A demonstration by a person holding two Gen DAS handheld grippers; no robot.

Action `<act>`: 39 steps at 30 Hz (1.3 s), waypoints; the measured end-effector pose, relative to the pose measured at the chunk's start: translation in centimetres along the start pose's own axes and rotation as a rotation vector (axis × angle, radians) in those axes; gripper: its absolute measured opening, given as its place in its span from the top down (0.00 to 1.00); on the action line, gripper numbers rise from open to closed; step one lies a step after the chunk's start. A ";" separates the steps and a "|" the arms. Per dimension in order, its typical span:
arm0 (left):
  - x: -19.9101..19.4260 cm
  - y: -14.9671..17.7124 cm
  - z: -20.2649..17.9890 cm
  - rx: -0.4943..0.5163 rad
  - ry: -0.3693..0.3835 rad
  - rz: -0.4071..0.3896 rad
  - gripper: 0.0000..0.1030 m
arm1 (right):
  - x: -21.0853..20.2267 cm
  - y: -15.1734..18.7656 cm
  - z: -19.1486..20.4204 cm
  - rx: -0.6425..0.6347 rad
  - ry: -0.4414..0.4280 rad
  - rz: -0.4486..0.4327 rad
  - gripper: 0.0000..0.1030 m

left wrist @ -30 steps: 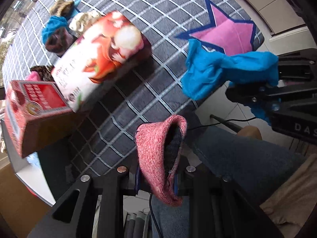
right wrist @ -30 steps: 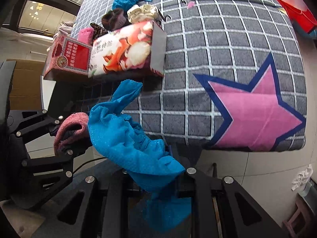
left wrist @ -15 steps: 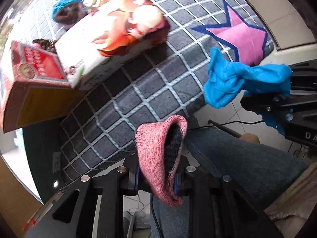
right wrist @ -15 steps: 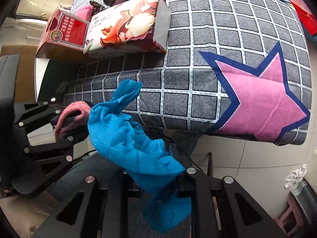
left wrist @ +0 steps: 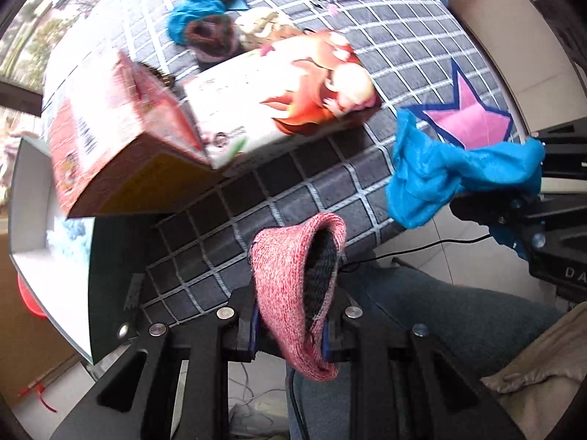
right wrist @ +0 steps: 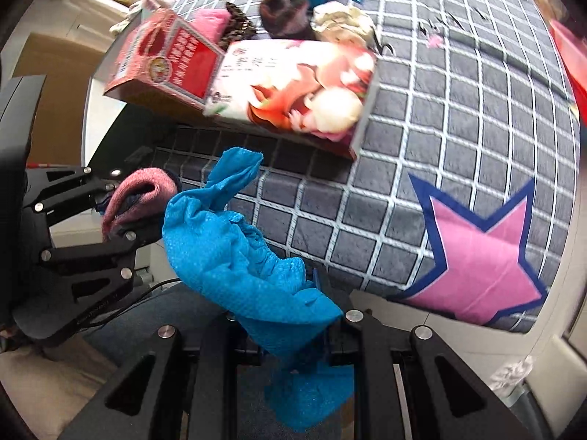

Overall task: Organize soft objects
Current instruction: 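Carry the pink-and-black sock and blue cloth over the open white box with both grippers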

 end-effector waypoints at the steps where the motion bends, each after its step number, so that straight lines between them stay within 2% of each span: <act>1: -0.2 0.1 0.2 -0.014 -0.004 -0.007 0.75 | 0.0 -0.1 0.2 -0.011 0.002 0.001 0.80; 14: -2.6 3.1 5.0 -0.232 -0.043 -0.054 0.75 | 0.1 -2.3 4.5 -0.152 -0.036 0.005 0.80; 21: -4.5 4.2 9.3 -0.366 -0.053 -0.107 0.75 | -0.2 -4.0 8.3 -0.233 -0.068 -0.017 0.80; 26: -5.6 4.4 13.5 -0.454 -0.057 -0.170 0.75 | -0.7 -5.6 10.9 -0.258 -0.072 -0.047 0.80; 31: -7.1 4.0 18.8 -0.531 -0.010 -0.259 0.75 | -1.8 -8.5 14.6 -0.250 -0.082 -0.122 0.80; 35: -7.0 3.8 23.0 -0.549 -0.004 -0.275 0.75 | -1.9 -10.8 17.9 -0.248 -0.071 -0.160 0.80; 39: -6.5 4.4 26.9 -0.595 0.018 -0.283 0.74 | -0.8 -12.8 20.8 -0.255 -0.056 -0.163 0.80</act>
Point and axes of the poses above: each gripper's, at about its wrist camera, not at the fingertips, and x roughly the way its jaws point, z to its left, y to its underside, the point moved 8 cm from there along x, roughly the way its jaws point, and after that the axes turned 8 degrees about -z, right-handed, at the moved point
